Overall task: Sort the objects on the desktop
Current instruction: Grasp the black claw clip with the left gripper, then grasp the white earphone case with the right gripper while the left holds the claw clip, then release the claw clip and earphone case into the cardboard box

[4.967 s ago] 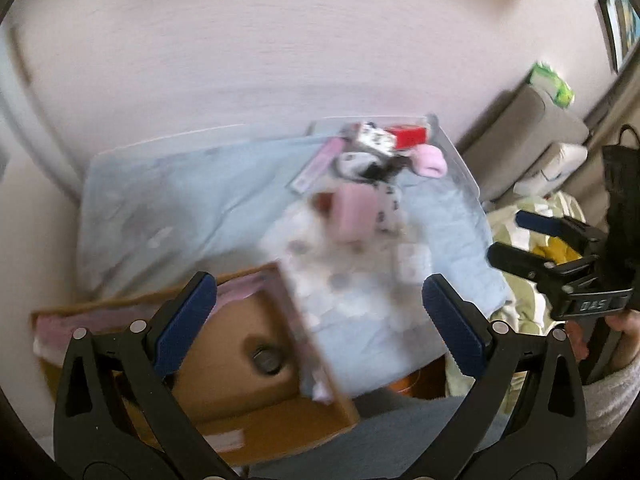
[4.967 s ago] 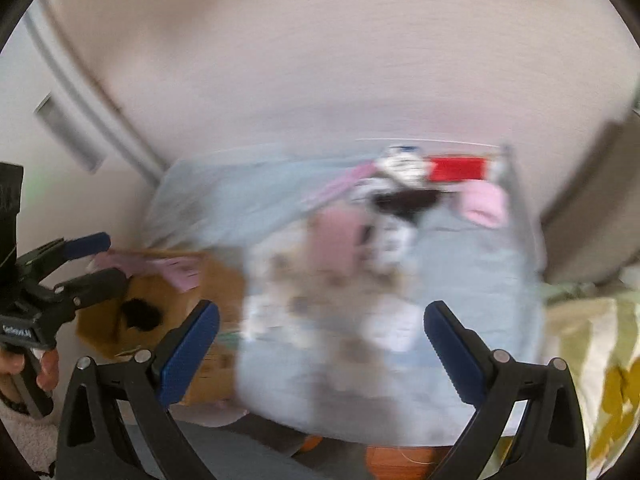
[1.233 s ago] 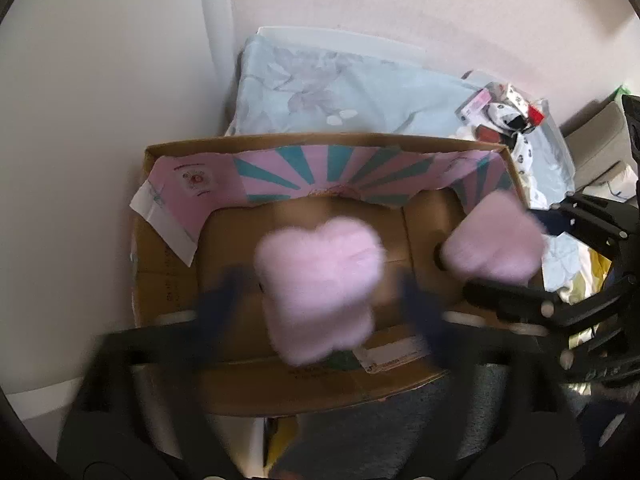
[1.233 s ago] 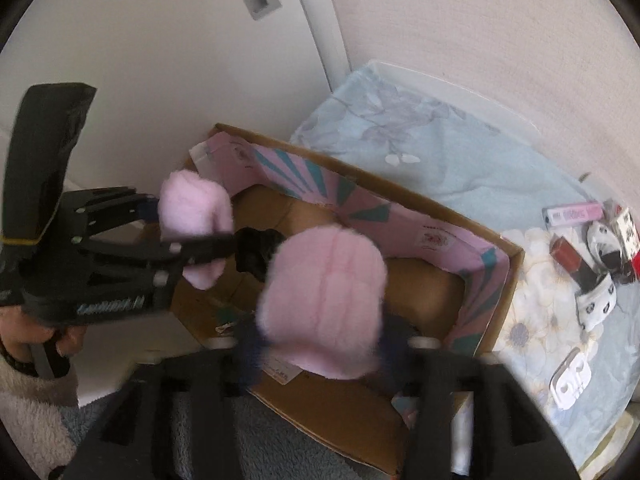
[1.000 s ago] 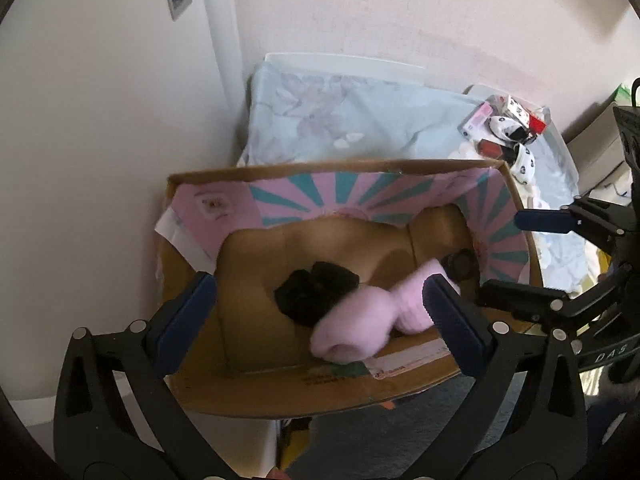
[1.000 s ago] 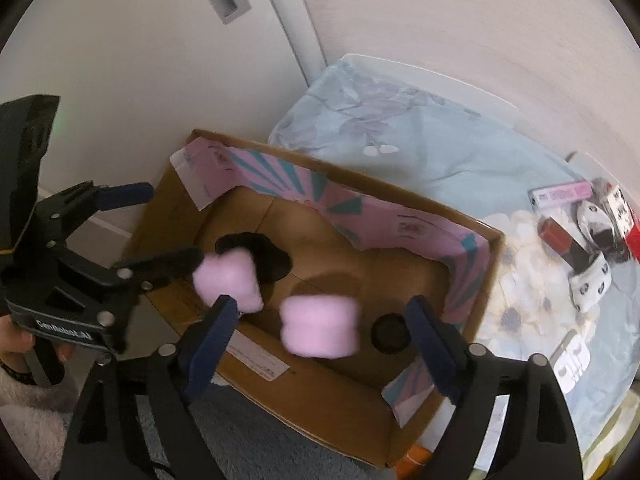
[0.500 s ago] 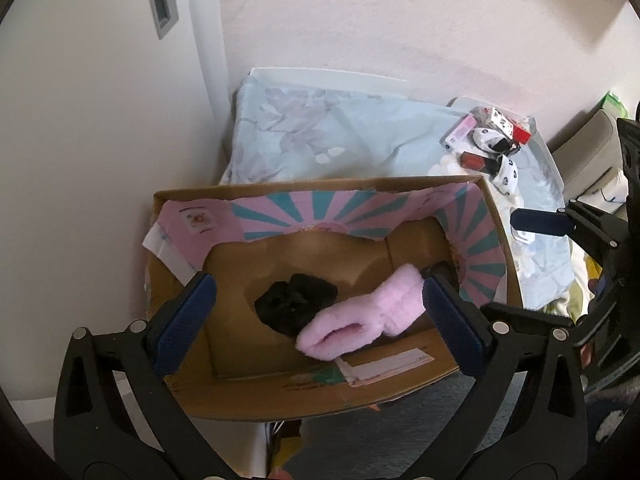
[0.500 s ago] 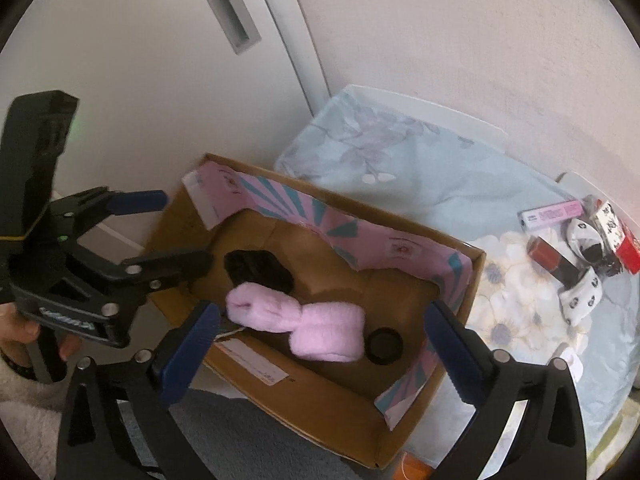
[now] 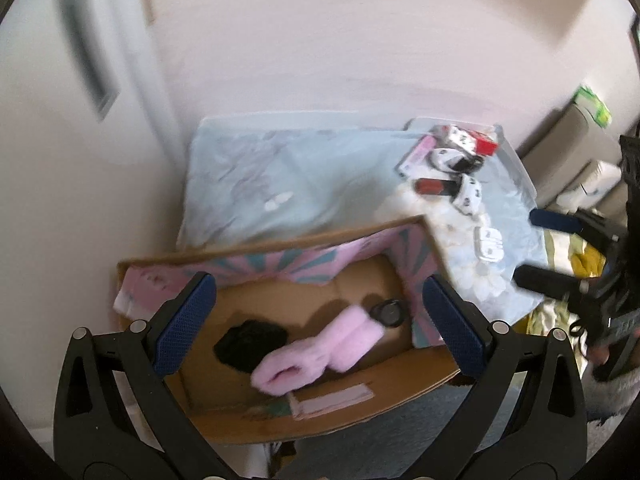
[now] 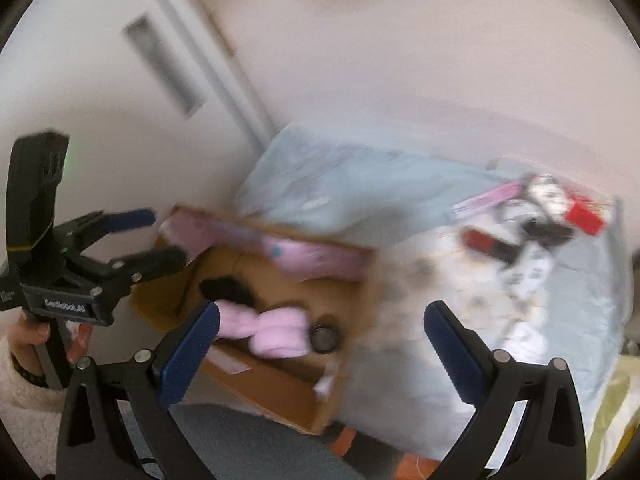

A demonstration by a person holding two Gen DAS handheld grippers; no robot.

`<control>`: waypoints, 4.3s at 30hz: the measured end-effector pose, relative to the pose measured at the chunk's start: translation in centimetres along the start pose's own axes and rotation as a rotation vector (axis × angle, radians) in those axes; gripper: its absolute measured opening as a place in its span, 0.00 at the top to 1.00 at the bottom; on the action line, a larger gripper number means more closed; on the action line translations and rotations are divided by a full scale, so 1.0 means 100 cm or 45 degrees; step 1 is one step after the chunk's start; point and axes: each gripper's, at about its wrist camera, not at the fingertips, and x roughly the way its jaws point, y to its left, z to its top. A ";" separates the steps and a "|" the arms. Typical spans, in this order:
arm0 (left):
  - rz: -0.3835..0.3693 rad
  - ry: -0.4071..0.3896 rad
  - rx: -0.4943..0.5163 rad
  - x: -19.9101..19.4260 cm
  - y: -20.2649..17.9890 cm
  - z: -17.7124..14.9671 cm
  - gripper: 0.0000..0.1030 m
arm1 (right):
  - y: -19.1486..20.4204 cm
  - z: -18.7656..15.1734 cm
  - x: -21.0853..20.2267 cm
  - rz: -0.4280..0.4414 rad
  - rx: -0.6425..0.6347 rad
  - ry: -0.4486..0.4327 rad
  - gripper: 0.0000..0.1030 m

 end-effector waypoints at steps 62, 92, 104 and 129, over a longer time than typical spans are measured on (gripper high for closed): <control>-0.183 0.245 0.846 0.284 -0.307 0.105 0.77 | -0.198 -0.095 0.101 -0.020 -0.592 -0.014 0.41; -0.370 0.058 0.498 0.107 -0.229 0.152 0.77 | -0.199 -0.041 -0.001 -0.097 -0.228 -0.087 0.41; -0.072 -0.076 0.375 0.001 -0.092 0.092 0.77 | -0.104 0.019 -0.025 -0.091 -0.445 -0.084 0.41; 0.046 0.130 -0.222 0.035 0.100 -0.051 0.77 | 0.104 0.003 0.132 0.250 -0.807 0.290 0.41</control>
